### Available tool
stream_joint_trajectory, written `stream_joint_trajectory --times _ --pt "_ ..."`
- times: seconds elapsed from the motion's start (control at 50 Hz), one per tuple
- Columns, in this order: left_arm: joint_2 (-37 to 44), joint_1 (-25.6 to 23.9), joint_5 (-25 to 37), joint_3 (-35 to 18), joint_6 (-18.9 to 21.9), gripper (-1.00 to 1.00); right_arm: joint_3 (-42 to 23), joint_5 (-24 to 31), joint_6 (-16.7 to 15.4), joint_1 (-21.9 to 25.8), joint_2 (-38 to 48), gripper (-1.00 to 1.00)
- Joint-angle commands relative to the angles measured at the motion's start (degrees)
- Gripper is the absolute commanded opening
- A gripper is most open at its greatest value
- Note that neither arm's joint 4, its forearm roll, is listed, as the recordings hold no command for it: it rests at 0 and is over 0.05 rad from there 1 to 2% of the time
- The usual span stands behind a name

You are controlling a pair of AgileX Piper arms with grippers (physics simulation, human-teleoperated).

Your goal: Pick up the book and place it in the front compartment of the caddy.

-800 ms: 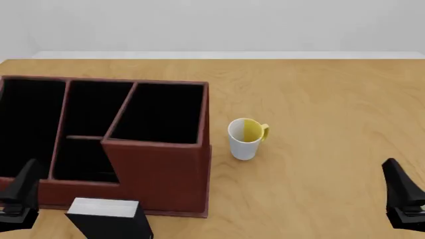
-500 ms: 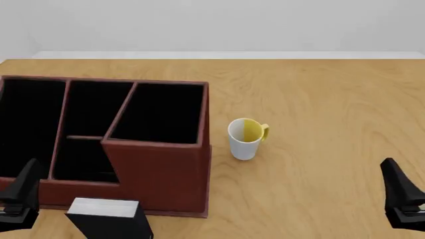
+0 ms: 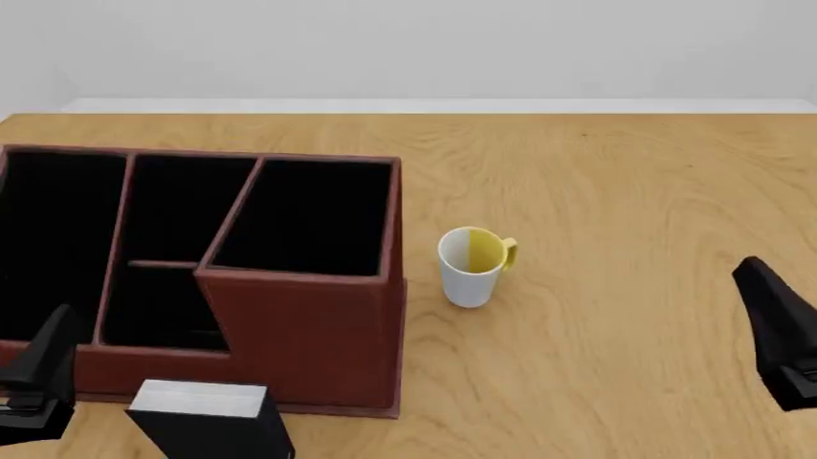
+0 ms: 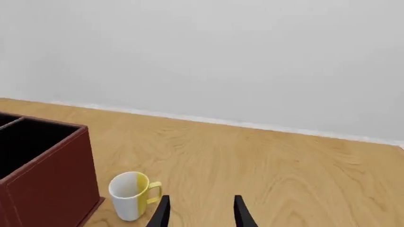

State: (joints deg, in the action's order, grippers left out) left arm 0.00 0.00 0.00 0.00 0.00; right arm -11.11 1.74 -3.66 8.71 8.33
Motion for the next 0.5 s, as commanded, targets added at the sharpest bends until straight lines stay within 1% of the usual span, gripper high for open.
stream_joint_trajectory --times 0.02,0.08,0.12,0.14,0.18,0.2,0.24,0.26,0.28,0.3,0.34,0.36,0.42,0.44,0.46,0.48,0.5 --pt "0.0 0.0 0.0 0.0 0.0 1.0 -12.0 3.35 -3.68 8.12 9.05 1.0" --pt "0.0 0.0 0.0 0.0 0.0 1.0 -15.9 4.37 -4.74 10.32 12.78 1.0" --pt "0.0 0.0 0.0 0.0 0.0 1.0 -18.46 6.03 -5.65 12.39 14.65 1.0" --pt "0.0 0.0 0.0 0.0 0.0 1.0 -19.44 6.11 -7.53 13.16 15.5 1.0" --pt "0.0 0.0 0.0 0.0 0.0 1.0 -21.58 7.87 -7.33 15.12 16.75 1.0" --pt "0.0 0.0 0.0 0.0 0.0 1.0 -22.98 8.8 -8.17 15.49 17.32 1.0" --pt "0.0 0.0 0.0 0.0 0.0 1.0 -25.03 9.89 -6.99 16.85 19.37 1.0" --pt "0.0 0.0 0.0 0.0 0.0 1.0 -26.62 10.07 -8.24 18.1 20.58 1.0" --pt "0.0 0.0 0.0 0.0 0.0 1.0 -27.62 10.39 -7.74 18.45 22.08 1.0" --pt "0.0 0.0 0.0 0.0 0.0 1.0 -28.79 10.34 -8.07 18.97 23.82 1.0" --pt "0.0 0.0 0.0 0.0 0.0 1.0 -31.96 10.99 -6.39 19.74 26.89 1.0" --pt "0.0 0.0 0.0 0.0 0.0 1.0 -33.25 11.11 -6.47 19.49 28.22 1.0" --pt "0.0 0.0 0.0 0.0 0.0 1.0 -37.08 12.63 -7.15 21.09 31.83 1.0" --pt "0.0 0.0 0.0 0.0 0.0 1.0 -37.46 12.81 -7.28 21.32 32.3 1.0" --pt "0.0 0.0 0.0 0.0 0.0 1.0 -39.2 13.73 -5.98 22.48 34.06 1.0" --pt "0.0 0.0 0.0 0.0 0.0 1.0 -40.1 13.88 -6.33 22.39 34.92 1.0" --pt "0.0 0.0 0.0 0.0 0.0 1.0 -41.58 14.66 -5.34 23.77 36.68 1.0"
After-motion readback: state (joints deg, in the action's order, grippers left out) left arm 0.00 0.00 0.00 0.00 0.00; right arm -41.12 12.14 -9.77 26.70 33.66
